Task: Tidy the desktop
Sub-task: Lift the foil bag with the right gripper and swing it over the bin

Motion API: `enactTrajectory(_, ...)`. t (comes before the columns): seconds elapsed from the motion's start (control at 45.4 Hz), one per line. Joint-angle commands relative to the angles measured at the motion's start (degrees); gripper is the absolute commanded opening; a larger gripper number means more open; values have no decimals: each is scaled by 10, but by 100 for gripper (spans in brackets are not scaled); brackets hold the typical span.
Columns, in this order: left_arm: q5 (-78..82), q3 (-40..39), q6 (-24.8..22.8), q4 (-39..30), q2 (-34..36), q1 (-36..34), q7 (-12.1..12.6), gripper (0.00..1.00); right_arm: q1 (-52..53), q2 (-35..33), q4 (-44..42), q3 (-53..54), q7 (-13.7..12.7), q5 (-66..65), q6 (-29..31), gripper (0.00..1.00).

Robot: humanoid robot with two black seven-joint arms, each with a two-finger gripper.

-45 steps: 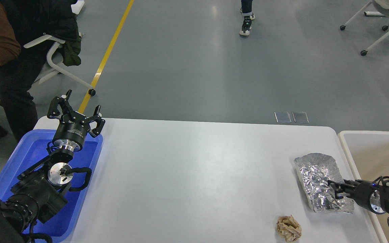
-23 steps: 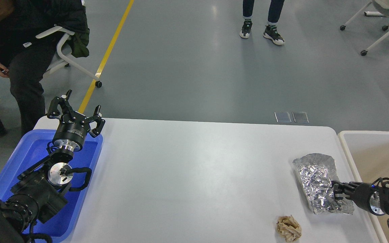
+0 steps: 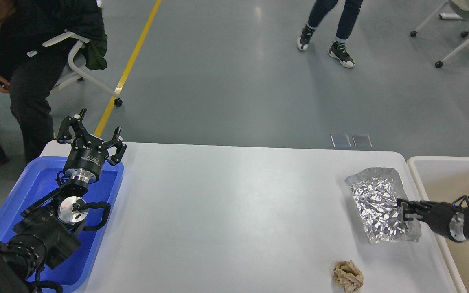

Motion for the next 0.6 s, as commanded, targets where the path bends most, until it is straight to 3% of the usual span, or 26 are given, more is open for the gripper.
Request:
enactTrajectory(0.0,0,0,0,0,0,0,0,100,87,-102,156,14,6,1,5,0)
enactTrajectory(0.132,0,0,-1,0,0,0,0,100,137,-155,231,21,6,6,16,0)
enactTrajectory(0.287,0,0,0,0,0,0,1,100,213,-215,310,21,6,29,71,0)
enactTrajectory(0.573,0,0,0,0,0,0,0,100,316,-273,324,22,6,163,208,0)
